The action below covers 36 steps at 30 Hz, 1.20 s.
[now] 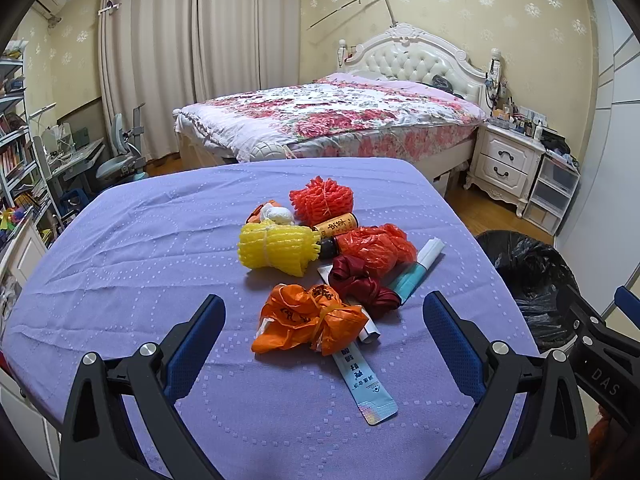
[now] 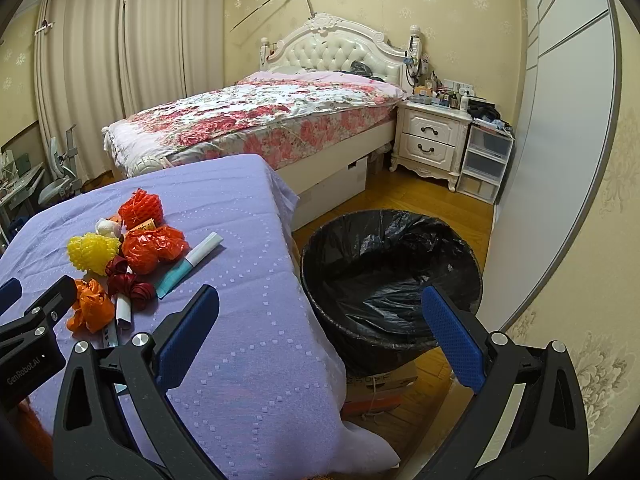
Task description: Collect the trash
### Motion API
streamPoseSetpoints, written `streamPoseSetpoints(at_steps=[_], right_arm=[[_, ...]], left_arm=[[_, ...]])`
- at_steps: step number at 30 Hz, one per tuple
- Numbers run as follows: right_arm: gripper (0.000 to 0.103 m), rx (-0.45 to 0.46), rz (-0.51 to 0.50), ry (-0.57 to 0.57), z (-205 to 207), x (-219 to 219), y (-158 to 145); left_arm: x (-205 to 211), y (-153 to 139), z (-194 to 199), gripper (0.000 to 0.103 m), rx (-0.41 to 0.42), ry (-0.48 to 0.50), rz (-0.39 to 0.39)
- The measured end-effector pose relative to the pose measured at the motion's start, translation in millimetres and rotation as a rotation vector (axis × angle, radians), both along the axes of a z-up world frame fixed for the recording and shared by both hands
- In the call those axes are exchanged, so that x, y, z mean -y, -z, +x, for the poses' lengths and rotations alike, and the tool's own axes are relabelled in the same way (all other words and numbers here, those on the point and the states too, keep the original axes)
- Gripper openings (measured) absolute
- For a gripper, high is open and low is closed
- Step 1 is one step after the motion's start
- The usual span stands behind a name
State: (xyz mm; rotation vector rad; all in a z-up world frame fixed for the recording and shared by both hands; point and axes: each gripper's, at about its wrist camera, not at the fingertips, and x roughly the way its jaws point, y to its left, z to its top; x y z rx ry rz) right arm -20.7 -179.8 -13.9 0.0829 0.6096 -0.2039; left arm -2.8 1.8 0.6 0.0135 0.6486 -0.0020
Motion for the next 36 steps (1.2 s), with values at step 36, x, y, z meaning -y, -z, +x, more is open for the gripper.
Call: streamPoseSetpoints(at_steps=[36], right_arm=[[0.099, -0.108, 0.019, -0.063, 24, -22, 31]], left_arm=[[-55, 35, 18, 0.095, -0.097, -0.024, -0.011]])
